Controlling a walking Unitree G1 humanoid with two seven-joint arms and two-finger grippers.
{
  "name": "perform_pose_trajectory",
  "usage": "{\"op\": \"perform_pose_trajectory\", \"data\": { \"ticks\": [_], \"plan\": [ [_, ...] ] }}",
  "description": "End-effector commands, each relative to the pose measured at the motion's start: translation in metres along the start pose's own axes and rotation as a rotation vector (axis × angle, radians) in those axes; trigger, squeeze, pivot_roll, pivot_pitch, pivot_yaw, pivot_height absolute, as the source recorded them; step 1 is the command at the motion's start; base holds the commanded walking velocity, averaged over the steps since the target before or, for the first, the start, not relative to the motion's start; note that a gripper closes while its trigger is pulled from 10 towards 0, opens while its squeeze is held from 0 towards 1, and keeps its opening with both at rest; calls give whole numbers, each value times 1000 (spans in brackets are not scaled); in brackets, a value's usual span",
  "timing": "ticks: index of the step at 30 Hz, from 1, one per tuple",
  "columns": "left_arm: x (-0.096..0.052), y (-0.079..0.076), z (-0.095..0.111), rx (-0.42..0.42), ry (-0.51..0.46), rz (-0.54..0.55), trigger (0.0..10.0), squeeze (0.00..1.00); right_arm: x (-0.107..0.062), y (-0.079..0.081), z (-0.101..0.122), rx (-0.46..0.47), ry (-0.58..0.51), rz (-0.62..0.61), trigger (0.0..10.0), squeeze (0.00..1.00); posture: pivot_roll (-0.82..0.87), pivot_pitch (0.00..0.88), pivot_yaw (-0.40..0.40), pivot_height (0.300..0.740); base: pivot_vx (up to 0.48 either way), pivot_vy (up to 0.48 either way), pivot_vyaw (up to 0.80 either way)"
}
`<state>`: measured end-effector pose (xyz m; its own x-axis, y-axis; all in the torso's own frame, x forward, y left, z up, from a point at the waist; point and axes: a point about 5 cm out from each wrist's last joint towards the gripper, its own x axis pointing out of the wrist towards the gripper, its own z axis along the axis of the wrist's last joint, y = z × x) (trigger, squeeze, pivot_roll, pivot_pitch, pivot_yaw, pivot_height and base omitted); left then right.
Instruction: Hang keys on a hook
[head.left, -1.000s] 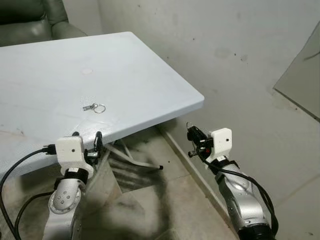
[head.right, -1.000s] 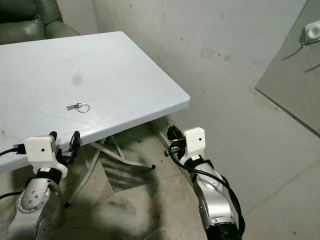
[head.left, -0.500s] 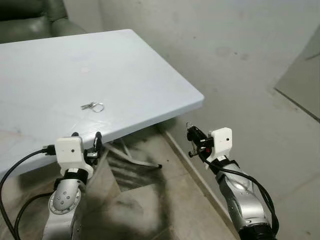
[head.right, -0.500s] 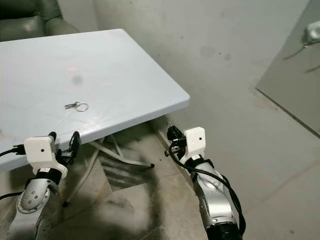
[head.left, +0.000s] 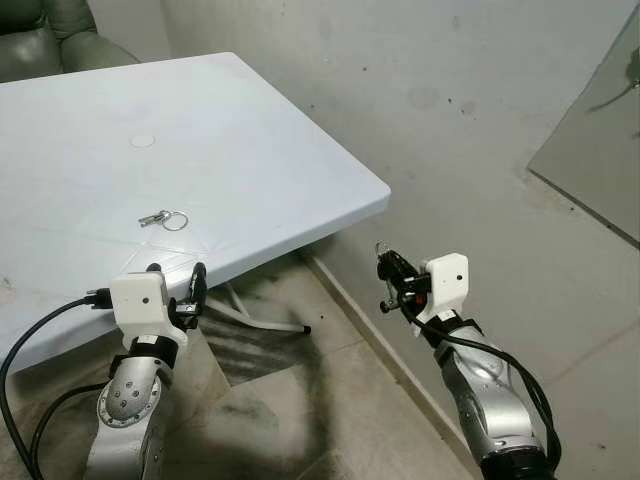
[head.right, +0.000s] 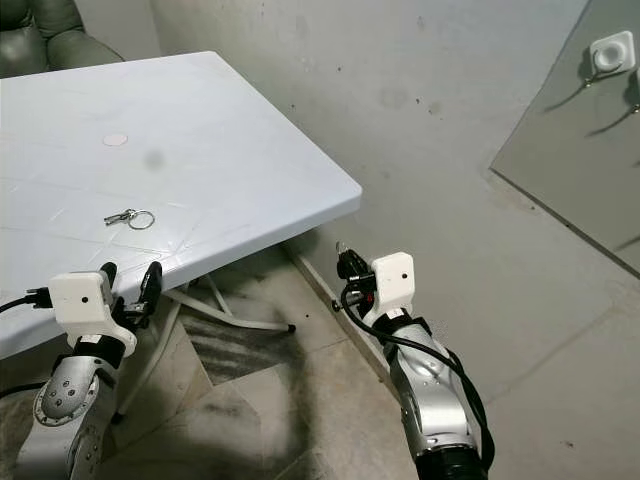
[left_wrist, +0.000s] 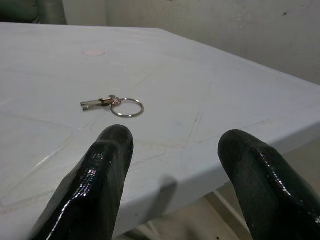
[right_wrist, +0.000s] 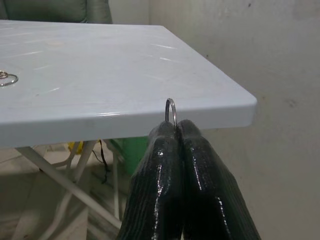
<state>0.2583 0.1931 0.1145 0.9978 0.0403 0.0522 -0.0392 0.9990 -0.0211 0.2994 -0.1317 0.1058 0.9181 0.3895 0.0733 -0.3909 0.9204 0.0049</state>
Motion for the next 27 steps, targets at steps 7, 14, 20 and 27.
{"op": "perform_pose_trajectory", "data": {
  "ticks": [7, 14, 20, 27],
  "plan": [
    [4, 1, 3, 22, -11, -43, 10000, 0, -2, 1, 0, -2, -5, -25, 10000, 0, -53, 52, -21, 740, 0, -107, -722],
    [7, 0, 1, -24, -2, -20, 10000, 0, -2, -1, -1, -9, -1, -25, 10000, 0, -54, 37, -28, 740, 0, -246, -714],
    [7, 0, -2, 0, 14, -3, 10000, 0, -1, -2, 0, -17, 2, -18, 10000, 0, -50, 27, -38, 740, 0, 0, -709],
    [6, 1, -3, 1, 12, 2, 10000, 0, -1, -2, -1, -19, 5, -11, 10000, 0, -45, 23, -42, 740, 0, 0, -703]
  ]
}}
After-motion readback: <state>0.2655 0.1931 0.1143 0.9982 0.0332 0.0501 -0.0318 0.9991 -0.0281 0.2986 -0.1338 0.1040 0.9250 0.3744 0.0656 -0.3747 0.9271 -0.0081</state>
